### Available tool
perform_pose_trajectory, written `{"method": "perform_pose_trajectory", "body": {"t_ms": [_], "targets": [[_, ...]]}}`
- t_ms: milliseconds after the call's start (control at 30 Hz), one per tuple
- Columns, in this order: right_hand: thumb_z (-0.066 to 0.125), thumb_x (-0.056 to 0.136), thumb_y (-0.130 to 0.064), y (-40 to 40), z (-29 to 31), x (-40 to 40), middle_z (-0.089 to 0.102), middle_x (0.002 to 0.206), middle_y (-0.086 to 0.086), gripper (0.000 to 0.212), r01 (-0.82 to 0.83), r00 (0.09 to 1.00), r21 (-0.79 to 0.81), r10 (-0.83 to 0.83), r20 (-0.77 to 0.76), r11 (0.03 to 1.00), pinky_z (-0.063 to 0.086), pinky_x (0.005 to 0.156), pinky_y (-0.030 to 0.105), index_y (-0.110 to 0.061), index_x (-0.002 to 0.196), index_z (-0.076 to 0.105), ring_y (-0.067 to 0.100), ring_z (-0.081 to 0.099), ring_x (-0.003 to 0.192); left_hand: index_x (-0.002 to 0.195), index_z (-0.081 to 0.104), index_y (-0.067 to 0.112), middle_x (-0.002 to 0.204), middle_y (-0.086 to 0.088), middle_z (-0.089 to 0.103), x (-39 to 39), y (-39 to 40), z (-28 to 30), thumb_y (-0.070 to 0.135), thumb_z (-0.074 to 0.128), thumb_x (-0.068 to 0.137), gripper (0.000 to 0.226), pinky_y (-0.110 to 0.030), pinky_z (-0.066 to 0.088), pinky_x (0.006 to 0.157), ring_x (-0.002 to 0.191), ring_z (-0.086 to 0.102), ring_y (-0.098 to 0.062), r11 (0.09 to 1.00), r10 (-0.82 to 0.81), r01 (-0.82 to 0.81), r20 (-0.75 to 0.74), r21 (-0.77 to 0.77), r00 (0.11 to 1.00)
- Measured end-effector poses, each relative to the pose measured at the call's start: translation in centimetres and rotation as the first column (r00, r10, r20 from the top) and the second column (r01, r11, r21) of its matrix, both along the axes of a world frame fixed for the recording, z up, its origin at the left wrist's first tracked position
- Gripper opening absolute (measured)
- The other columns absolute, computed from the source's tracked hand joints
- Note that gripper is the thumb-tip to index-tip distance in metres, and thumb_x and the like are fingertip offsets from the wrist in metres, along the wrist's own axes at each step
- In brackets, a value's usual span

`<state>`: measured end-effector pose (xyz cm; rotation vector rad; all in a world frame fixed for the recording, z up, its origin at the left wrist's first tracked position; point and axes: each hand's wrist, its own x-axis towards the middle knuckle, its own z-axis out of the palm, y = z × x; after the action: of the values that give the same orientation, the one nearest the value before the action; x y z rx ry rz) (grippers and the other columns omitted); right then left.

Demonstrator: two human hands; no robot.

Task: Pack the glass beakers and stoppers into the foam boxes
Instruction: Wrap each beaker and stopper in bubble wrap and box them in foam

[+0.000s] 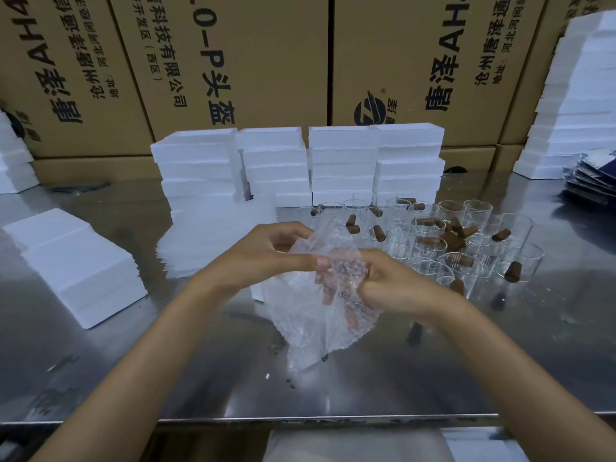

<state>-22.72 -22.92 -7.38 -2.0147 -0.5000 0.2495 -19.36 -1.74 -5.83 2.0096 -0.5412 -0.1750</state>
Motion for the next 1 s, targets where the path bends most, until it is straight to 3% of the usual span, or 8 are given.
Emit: {"method": "perform_pose_trajectory", "body": {"t_ms": [133,300,433,533,633,767,867,1000], "targets": [[0.047,0.085,0.011,0.1,1.0,0.3,0.071,0.109,0.012,0.041,-0.031,0.998,-0.114,0.036,0.043,0.993,0.051,0.094,0.055,-0.014,0.107,0.071,0.033,0.065,0.107,0.092,0.076,0.016,0.101,0.003,0.075,-0.4,-0.9,1.4,0.036,0.080,0.077,0.025,-0.046,0.045,0.106,0.103,0.068,-0.015,0.999,0.018,-0.014,0.124,-0.029,0.992],[0.051,0.081,0.010,1.5,1.7,0.4,0.066,0.113,0.019,0.037,-0.106,0.989,-0.174,0.122,0.085,0.979,0.049,0.098,0.049,0.001,0.116,0.061,0.029,0.062,0.111,0.094,0.078,0.019,0.097,0.006,0.076,-0.9,-2.8,2.7,0.029,0.077,0.084,0.015,-0.032,0.051,0.098,0.099,0.069,-0.010,0.996,-0.059,0.070,0.189,-0.049,0.980],[0.047,0.077,-0.009,1.2,2.1,-0.1,0.073,0.093,-0.021,0.040,-0.083,0.991,-0.104,0.093,0.098,0.991,0.053,0.090,0.034,-0.038,0.094,0.069,0.006,0.068,0.091,0.120,0.064,0.046,0.121,0.030,0.062,-0.8,-2.6,3.4,0.050,0.075,0.080,0.042,-0.019,0.038,0.094,0.115,0.053,0.013,0.992,-0.089,0.060,0.295,0.108,0.951],[0.044,0.094,0.009,0.2,1.1,0.4,0.074,0.103,0.011,0.039,0.007,0.999,0.055,-0.010,0.052,0.998,0.058,0.084,0.047,-0.020,0.107,0.068,0.030,0.069,0.096,0.133,0.050,0.046,0.136,0.028,0.050,-0.2,-0.4,4.0,0.051,0.069,0.081,0.056,-0.019,0.033,0.100,0.126,0.043,0.010,0.971,0.225,-0.159,0.447,-0.180,0.866],[0.045,0.092,0.011,-0.6,0.2,0.3,0.078,0.092,-0.002,0.044,0.037,0.999,0.289,-0.030,-0.028,0.957,0.058,0.071,0.022,-0.021,0.094,0.074,0.009,0.073,0.084,0.140,0.040,0.041,0.140,0.015,0.047,0.6,1.0,3.0,0.052,0.069,0.083,0.066,-0.019,0.038,0.095,0.125,0.048,-0.003,0.847,0.453,-0.359,0.179,-0.392,0.874],[0.055,0.092,-0.008,0.3,-0.3,0.4,0.078,0.095,-0.001,0.029,0.066,0.995,0.504,-0.016,-0.103,0.861,0.057,0.085,0.023,-0.022,0.088,0.081,0.008,0.073,0.091,0.146,0.044,0.031,0.144,0.008,0.054,0.9,0.5,-0.5,0.066,0.074,0.069,0.090,-0.042,0.035,0.113,0.128,0.056,-0.012,0.908,0.049,-0.172,-0.310,-0.383,0.950],[0.053,0.100,-0.010,1.0,-0.8,0.6,0.075,0.111,-0.003,0.032,0.136,0.990,0.434,-0.110,-0.085,0.891,0.048,0.102,0.039,-0.033,0.100,0.076,0.013,0.067,0.111,0.146,0.047,0.030,0.150,0.008,0.047,1.0,-0.5,-2.2,0.070,0.078,0.065,0.096,-0.053,0.023,0.119,0.143,0.038,-0.019,0.887,-0.040,-0.138,-0.371,-0.440,0.928],[0.054,0.099,-0.012,1.2,-0.7,0.1,0.073,0.094,-0.026,0.040,0.160,0.987,0.282,-0.163,-0.014,0.946,0.050,0.072,0.006,-0.047,0.090,0.072,-0.008,0.066,0.097,0.144,0.047,0.020,0.139,0.001,0.059,0.7,-1.5,-2.5,0.054,0.086,0.068,0.092,-0.051,0.040,0.111,0.131,0.054,-0.023,0.872,-0.027,-0.162,-0.375,-0.463,0.927]]}}
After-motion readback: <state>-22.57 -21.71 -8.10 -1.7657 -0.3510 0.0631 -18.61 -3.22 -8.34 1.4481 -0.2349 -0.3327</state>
